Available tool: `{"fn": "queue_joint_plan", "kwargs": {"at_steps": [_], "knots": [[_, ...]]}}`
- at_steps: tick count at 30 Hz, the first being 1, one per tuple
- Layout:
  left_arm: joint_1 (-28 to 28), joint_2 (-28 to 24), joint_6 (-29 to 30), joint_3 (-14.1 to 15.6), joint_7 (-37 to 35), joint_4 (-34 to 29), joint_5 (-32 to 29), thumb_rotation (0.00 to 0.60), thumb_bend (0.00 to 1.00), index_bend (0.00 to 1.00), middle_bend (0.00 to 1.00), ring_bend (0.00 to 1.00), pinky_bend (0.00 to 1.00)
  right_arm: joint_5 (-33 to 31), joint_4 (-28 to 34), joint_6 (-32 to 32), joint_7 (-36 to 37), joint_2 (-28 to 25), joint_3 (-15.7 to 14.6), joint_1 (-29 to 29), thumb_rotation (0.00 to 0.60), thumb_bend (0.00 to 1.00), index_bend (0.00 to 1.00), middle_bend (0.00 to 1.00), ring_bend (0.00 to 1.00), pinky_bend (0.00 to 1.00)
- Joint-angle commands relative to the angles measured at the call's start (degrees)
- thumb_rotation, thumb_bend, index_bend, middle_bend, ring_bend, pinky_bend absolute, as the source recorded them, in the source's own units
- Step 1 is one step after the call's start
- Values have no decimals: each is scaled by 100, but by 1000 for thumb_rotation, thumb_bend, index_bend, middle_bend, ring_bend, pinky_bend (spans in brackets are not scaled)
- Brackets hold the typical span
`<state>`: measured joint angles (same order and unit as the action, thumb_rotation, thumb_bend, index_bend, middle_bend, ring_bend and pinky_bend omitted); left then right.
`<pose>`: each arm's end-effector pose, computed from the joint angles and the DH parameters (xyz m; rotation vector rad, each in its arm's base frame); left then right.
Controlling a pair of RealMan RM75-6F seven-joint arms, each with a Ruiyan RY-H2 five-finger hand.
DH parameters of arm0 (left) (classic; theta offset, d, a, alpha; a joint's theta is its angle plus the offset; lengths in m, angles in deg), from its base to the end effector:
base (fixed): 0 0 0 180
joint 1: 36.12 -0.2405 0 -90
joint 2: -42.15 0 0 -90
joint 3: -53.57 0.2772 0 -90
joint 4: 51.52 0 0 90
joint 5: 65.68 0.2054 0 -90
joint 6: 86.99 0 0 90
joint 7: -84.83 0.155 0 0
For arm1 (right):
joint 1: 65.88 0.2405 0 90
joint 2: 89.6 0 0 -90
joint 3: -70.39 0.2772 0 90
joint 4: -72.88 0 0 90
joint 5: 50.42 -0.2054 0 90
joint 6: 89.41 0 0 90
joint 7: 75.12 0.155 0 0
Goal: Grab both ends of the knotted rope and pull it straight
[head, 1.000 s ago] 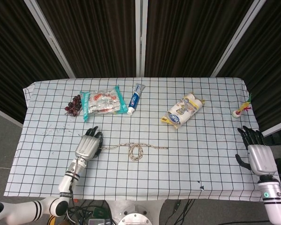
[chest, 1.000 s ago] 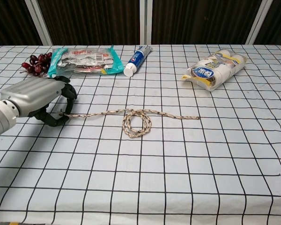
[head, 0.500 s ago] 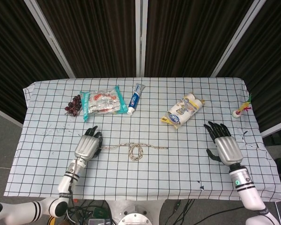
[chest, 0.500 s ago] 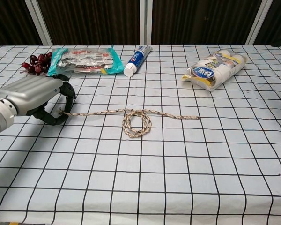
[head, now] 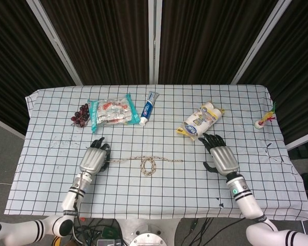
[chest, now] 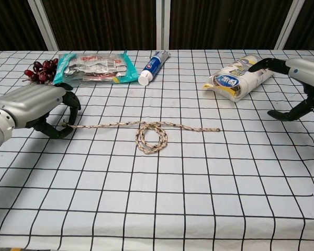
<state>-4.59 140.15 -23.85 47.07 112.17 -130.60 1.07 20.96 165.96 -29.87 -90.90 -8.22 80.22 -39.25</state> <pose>-0.2129 0.3133 -0.0545 -1.7740 -0.9313 -0.8049 -0.2262 -0.3076 0.0290 1.7184 -1.0709 0.9203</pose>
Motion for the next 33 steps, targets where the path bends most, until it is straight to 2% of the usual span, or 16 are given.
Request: {"fn": "queue_joint_plan", "kwargs": {"at_steps": [1,7,22,33], "knots": [[-6,-25,-6,4,-35,-18,12,600,362,633,260,42,142,-105,-229,-165,167,228,21,144,600,277,128,36,0,0],[-19,-61,-8,10,-115,-48,37,600,362,633,260,42,142,-97,-554,-507,865,451,83,347,600,280,166,41,0,0],[-54,-221,-47,9,-262,-177,15,600,362,634,261,42,142,-45,-1214,-962,1798,756,106,677,600,281,201,46,0,0],[-59,-219,-46,-3,-430,-146,66,600,362,635,262,42,142,-315,-1257,-1231,1563,935,95,946,600,282,202,44,0,0]]}}
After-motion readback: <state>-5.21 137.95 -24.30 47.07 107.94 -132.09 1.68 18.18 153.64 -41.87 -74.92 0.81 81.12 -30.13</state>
